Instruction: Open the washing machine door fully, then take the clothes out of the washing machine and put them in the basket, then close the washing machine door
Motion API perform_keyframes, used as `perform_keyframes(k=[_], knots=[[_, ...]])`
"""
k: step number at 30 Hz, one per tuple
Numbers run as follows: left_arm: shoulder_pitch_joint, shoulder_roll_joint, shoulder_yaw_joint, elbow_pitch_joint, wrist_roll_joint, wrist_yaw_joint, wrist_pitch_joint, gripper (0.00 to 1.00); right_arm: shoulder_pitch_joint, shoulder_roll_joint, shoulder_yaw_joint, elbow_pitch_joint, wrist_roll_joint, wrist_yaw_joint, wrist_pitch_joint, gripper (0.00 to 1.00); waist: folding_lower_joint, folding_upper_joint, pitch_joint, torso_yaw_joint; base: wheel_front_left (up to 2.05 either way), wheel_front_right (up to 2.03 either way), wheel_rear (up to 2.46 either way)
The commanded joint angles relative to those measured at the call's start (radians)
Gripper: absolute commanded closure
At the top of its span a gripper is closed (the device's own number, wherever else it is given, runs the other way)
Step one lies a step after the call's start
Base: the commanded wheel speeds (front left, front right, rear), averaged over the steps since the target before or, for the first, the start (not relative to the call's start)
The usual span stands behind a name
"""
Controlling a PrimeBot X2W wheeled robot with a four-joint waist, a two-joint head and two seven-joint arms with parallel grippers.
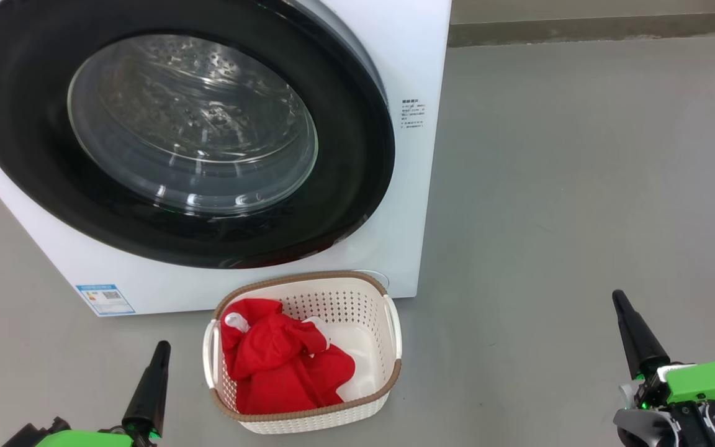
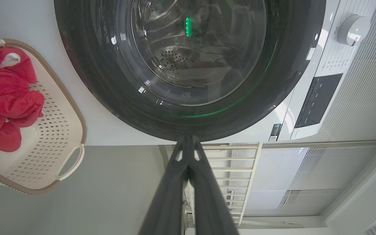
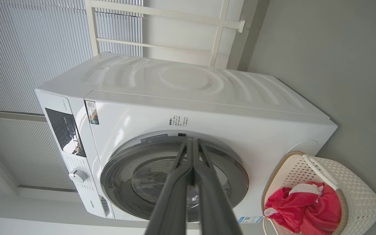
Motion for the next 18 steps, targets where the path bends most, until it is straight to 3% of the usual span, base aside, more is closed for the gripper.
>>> perform_keyframes(k=[1,18], knots=[[-0.038,0.020,0.039,-0.020,-0.003,-0.007,0.008,1.00,-0.048,-0.005,0.012,-0.033,0.005,-0.001,0.005,1.00,0.0000,0.0000,0.000,0.000,0.00,0.00,0.00],[-0.038,0.016,0.044,-0.019,0.002,-0.007,0.013,1.00,-0.048,-0.005,0.011,-0.033,0.004,-0.001,0.006,1.00,0.0000,0.0000,0.000,0.000,0.00,0.00,0.00]])
